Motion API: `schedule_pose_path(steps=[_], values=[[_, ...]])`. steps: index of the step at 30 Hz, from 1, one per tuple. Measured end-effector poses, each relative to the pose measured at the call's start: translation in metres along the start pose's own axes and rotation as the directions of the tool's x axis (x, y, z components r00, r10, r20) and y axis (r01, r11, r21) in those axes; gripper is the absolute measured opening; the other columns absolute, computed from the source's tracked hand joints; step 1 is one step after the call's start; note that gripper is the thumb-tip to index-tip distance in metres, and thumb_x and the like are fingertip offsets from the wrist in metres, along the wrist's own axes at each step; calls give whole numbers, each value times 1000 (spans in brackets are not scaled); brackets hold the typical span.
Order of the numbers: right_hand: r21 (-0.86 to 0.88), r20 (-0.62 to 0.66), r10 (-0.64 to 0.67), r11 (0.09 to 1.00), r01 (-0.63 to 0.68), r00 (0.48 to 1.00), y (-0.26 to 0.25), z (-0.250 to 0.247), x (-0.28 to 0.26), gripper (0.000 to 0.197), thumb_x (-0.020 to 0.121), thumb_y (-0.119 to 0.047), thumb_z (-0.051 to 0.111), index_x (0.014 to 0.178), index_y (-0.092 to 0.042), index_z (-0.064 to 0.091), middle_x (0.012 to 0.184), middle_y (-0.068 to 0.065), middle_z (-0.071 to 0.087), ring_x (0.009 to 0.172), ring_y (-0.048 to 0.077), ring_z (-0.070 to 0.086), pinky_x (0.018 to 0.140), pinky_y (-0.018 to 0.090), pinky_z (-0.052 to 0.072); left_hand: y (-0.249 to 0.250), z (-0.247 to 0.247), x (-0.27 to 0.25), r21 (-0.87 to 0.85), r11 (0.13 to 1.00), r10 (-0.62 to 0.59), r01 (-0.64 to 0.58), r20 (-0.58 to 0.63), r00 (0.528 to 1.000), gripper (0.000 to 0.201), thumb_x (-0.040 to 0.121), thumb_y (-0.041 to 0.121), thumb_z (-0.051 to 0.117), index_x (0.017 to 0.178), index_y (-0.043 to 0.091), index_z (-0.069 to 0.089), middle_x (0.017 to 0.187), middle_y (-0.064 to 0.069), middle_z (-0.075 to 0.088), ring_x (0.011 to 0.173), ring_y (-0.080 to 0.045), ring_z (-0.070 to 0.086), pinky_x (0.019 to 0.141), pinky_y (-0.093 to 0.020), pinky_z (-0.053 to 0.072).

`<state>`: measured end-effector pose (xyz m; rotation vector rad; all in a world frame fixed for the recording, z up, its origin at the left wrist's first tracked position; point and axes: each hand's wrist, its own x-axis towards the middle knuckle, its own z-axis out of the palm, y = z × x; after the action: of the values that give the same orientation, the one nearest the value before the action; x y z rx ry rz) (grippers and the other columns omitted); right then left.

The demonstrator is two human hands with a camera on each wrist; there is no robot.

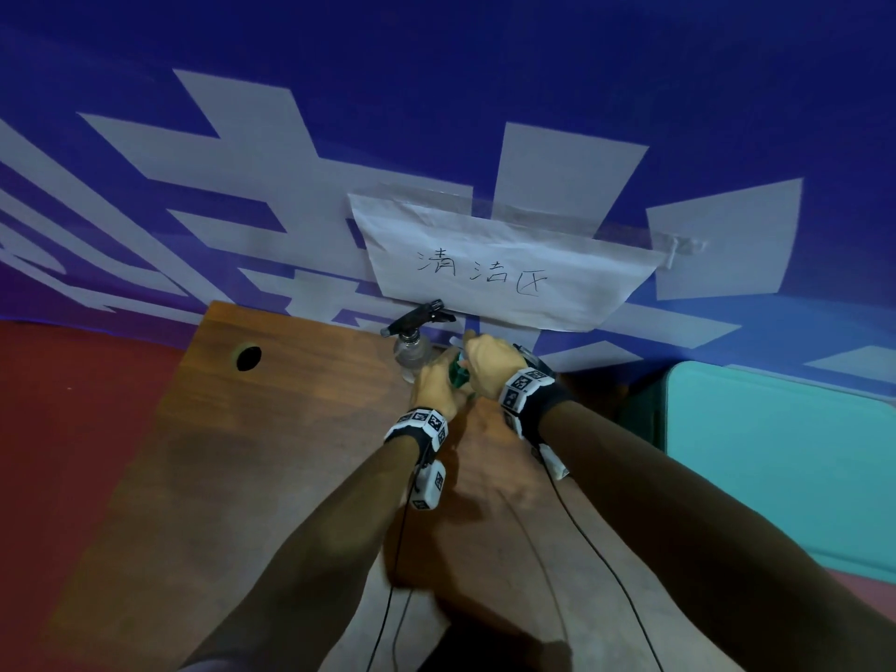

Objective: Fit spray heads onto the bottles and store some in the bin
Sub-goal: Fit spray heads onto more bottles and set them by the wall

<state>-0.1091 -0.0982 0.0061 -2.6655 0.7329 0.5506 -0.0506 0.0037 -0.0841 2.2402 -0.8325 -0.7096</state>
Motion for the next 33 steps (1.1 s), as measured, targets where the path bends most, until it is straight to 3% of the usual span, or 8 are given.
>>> schedule_pose_path(steps=[6, 9, 15, 18, 20, 24, 29, 33], values=[[-3, -55, -2, 1000, 2, 998, 1, 6, 1, 36, 90, -9, 61, 122, -2, 46, 104, 16, 67, 96, 37, 68, 69, 36, 47, 5, -2, -2, 15, 1000, 19, -19, -11, 1000, 61, 68, 12, 76, 127, 20, 62, 110, -8, 74, 98, -28, 70, 84, -42, 60], [15, -57, 16, 1000, -15, 998, 1, 10, 1, 40, 89, -11, 64, 124, -2, 45, 108, 17, 67, 100, 38, 67, 76, 40, 51, 5, -2, -4, 16, 1000, 12, -12, -8, 1000, 58, 71, 12, 76, 126, 21, 62, 107, -8, 75, 97, -29, 71, 85, -42, 59], [-14, -49, -8, 1000, 7, 999, 0, 3, 2, 50, 95, -16, 61, 136, 3, 40, 115, 19, 65, 104, 39, 66, 79, 42, 52, 10, -10, -3, -51, 998, -32, 34, 32, 999, 60, 75, 18, 84, 131, 21, 65, 106, -8, 76, 95, -24, 70, 86, -28, 54], [-15, -81, 17, 1000, -18, 997, -2, 3, 0, 47, 94, -19, 62, 132, 1, 43, 113, 17, 66, 104, 39, 66, 79, 42, 52, 14, -10, -7, -60, 997, -43, 44, 5, 999, 53, 74, 11, 81, 126, 17, 67, 106, -12, 75, 98, -29, 70, 89, -36, 57], [-35, -87, 27, 999, -30, 996, -5, 6, 0, 50, 92, -20, 65, 133, 1, 44, 113, 16, 66, 104, 38, 66, 79, 41, 52, 13, -7, -8, -66, 997, -38, 37, -15, 999, 60, 73, 9, 78, 129, 22, 65, 107, -11, 75, 99, -28, 70, 90, -40, 57], [-39, -110, 57, 997, -61, 992, -7, 10, 2, 47, 92, -22, 64, 131, -3, 46, 110, 14, 67, 103, 36, 67, 79, 41, 53, 10, -2, -7, -83, 996, -36, 35, -10, 999, 59, 71, 21, 70, 129, 29, 63, 102, -5, 75, 95, -26, 70, 87, -42, 59], [9, -110, 73, 997, -73, 991, -8, 10, 0, 46, 90, -20, 62, 130, -2, 45, 112, 16, 68, 105, 38, 66, 82, 42, 52, 10, -1, -7, -34, 999, -40, 41, 17, 999, 50, 75, 23, 65, 125, 25, 63, 81, 3, 65, 79, -24, 66, 76, -31, 55], [37, -110, 105, 994, -102, 988, -8, 12, -1, 44, 92, -23, 61, 128, -3, 46, 113, 16, 67, 107, 37, 64, 82, 40, 52, 10, 0, -5, -46, 997, -66, 66, 13, 998, 47, 78, 25, 64, 124, 15, 65, 87, -6, 68, 90, -32, 69, 87, -41, 57]])
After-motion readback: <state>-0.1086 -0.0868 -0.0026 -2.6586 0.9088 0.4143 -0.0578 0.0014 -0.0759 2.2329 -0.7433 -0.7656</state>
